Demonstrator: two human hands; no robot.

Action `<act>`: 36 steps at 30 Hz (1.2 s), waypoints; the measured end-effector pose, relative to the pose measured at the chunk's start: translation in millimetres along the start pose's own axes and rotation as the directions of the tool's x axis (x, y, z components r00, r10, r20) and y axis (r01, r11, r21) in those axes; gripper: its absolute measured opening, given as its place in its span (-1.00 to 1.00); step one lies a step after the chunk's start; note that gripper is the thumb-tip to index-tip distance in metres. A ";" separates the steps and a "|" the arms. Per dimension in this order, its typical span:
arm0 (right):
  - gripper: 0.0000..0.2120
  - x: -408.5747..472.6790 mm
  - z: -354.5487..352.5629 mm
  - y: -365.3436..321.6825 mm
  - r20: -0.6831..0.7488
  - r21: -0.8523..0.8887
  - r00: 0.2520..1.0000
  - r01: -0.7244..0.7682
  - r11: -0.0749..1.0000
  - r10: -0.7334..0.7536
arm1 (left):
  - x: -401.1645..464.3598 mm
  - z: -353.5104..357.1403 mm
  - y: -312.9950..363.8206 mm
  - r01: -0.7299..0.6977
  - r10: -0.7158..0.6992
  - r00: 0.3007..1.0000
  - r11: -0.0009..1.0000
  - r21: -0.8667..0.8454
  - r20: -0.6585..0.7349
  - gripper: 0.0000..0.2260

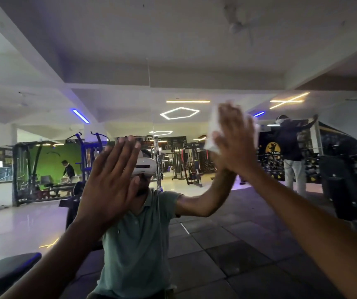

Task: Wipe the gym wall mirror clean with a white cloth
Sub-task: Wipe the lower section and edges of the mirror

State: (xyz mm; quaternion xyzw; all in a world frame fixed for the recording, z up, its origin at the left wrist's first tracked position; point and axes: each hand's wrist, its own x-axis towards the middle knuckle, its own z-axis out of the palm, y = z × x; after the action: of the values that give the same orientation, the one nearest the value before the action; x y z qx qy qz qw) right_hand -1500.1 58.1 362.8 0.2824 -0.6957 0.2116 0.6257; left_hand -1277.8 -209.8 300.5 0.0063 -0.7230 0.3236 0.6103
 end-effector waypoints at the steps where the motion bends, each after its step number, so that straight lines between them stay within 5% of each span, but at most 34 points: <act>1: -0.29 -4.4 -0.2 26.6 -0.014 0.003 0.991 -0.135 0.991 0.135 | -0.3 0.0 -0.2 0.001 -0.001 1.000 1.000 0.004 -0.001 -0.41; 4: -0.24 -12.4 -4.6 32.8 -0.024 0.112 0.866 -0.494 0.862 0.499 | 0.7 0.2 0.1 0.002 -0.002 1.000 1.000 -0.002 -0.021 -0.42; 6: -0.20 -18.5 -5.7 -23.1 -0.029 0.109 0.840 -0.535 0.837 0.541 | 0.6 0.1 1.6 0.007 -0.007 1.000 1.000 -0.010 -0.017 -0.42; 9: -0.25 -54.7 -2.3 -128.1 -0.004 0.093 0.992 -0.127 0.988 0.128 | 0.2 0.3 8.1 0.050 -0.050 0.999 0.998 -0.036 0.012 -0.41; 12: -0.31 -78.9 -4.6 -156.3 0.055 0.154 0.975 0.203 0.967 -0.214 | 0.2 0.2 11.0 0.069 -0.069 0.998 0.997 -0.045 0.009 -0.41; 15: -0.33 -72.9 -1.4 -89.5 0.049 0.104 0.950 0.301 0.948 -0.307 | -0.6 -1.1 11.7 0.079 -0.078 0.997 0.996 -0.047 0.019 -0.40; 17: -0.24 -69.7 3.3 -25.1 0.045 0.030 0.991 0.125 0.992 -0.126 | 1.2 -3.0 15.1 0.100 -0.098 0.995 0.993 -0.058 0.026 -0.40; 19: -0.24 -74.8 5.1 25.3 0.012 0.014 0.976 -0.216 0.976 0.216 | 1.8 -5.5 23.2 0.155 -0.153 0.988 0.985 -0.078 0.035 -0.38; 22: -0.31 -91.7 7.8 2.2 -0.074 0.087 0.790 -0.603 0.793 0.609 | -5.1 -4.9 45.3 0.162 -0.157 0.986 0.979 -0.121 0.050 -0.37; 24: -0.30 -121.8 7.7 -63.8 -0.070 0.068 0.858 -0.505 0.860 0.509 | -17.5 -1.3 58.3 0.103 -0.095 0.994 0.985 -0.136 0.060 -0.38; 26: -0.28 -158.1 5.1 -122.3 0.068 0.128 0.985 -0.166 0.978 0.159 | -27.2 -0.7 61.7 0.064 -0.057 0.997 0.988 -0.143 0.048 -0.41; 29: -0.32 -162.0 -0.9 -120.3 0.151 0.166 0.950 0.247 0.955 -0.273 | -35.2 -2.7 52.1 0.013 -0.007 0.999 0.991 -0.135 0.045 -0.44; 31: -0.33 -133.1 -1.3 -77.4 0.142 0.148 0.906 0.379 0.913 -0.399 | -37.6 -2.0 47.6 -0.012 0.018 0.999 0.994 -0.110 0.048 -0.45; 33: -0.30 -100.9 1.0 -29.3 0.112 0.096 0.939 0.314 0.944 -0.324 | -37.9 0.1 48.2 -0.018 0.022 0.999 0.996 -0.082 0.043 -0.44; 36: -0.31 -66.0 1.2 18.1 0.053 0.013 0.998 -0.044 0.999 0.043 | -37.1 3.0 49.4 -0.002 0.005 0.999 0.997 -0.077 0.036 -0.43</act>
State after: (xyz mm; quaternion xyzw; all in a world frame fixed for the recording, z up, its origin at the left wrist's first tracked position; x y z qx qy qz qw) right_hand -1509.2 79.3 298.4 0.2773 -0.7163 0.2226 0.6003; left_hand -1291.0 -186.5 244.7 -0.0128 -0.7460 0.2964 0.5962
